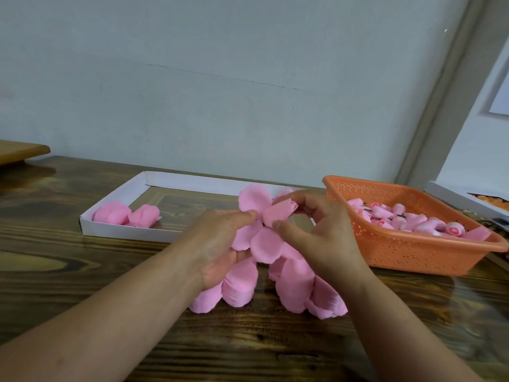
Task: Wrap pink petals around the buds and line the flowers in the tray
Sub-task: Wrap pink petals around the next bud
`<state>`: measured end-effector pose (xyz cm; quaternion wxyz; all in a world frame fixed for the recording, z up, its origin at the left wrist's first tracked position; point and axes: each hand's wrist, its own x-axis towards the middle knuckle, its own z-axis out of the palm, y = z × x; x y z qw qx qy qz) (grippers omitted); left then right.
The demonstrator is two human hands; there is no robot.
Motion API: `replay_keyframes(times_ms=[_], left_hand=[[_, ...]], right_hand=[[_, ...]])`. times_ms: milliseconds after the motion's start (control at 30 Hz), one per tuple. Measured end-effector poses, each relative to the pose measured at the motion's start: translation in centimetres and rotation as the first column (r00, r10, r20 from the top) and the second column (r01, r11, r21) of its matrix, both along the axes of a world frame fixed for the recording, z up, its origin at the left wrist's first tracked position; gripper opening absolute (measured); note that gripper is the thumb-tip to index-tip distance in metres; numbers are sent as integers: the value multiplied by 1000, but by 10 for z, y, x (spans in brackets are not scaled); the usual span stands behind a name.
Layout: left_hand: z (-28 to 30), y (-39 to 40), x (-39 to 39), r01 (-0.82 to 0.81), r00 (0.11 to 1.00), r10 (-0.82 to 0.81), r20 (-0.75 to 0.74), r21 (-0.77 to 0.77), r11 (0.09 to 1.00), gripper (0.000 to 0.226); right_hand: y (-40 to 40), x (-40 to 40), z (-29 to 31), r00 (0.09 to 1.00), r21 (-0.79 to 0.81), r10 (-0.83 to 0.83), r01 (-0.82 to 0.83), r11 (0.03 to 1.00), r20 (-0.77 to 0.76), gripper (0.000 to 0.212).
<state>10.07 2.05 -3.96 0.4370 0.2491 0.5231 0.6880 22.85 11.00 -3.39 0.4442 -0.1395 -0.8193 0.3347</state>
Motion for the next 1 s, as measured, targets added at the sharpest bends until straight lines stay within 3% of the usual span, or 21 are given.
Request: replay_keyframes(times_ms=[67, 267, 433, 533, 667, 833, 900, 1000], left_hand=[[0, 0, 1, -9, 998, 9, -55, 1, 1000, 18], [1, 1, 3, -72, 967, 57, -248, -53, 996, 22], [2, -2, 5, -63, 945, 35, -326, -75, 995, 26], [1, -4, 5, 22, 927, -59, -369, -104, 994, 31], [1, -6, 3, 104, 900, -158, -405, -152, 983, 33], [1, -6, -1, 161, 902, -200, -384, -131, 978, 31], [1, -7, -3, 189, 903, -222, -368, -122, 974, 38], [-1, -7, -3, 174, 894, -208, -396, -120, 977, 19]], right_hand=[[0, 0, -1, 999, 9, -14, 14, 1000, 34, 19], [-6, -2, -4, 989, 257, -87, 54, 965, 120, 15], [-6, -2, -3, 979, 310, -151, 102, 945, 138, 19], [-2, 3, 0, 983, 187, -80, 48, 981, 166, 27], [3, 8, 4, 977, -56, 67, -57, 997, 202, 52], [2, 10, 7, 979, -141, 106, -82, 987, 173, 20], [1, 9, 6, 987, -168, 99, -76, 983, 130, 17], [-1, 7, 3, 991, -180, 91, -72, 981, 99, 20]])
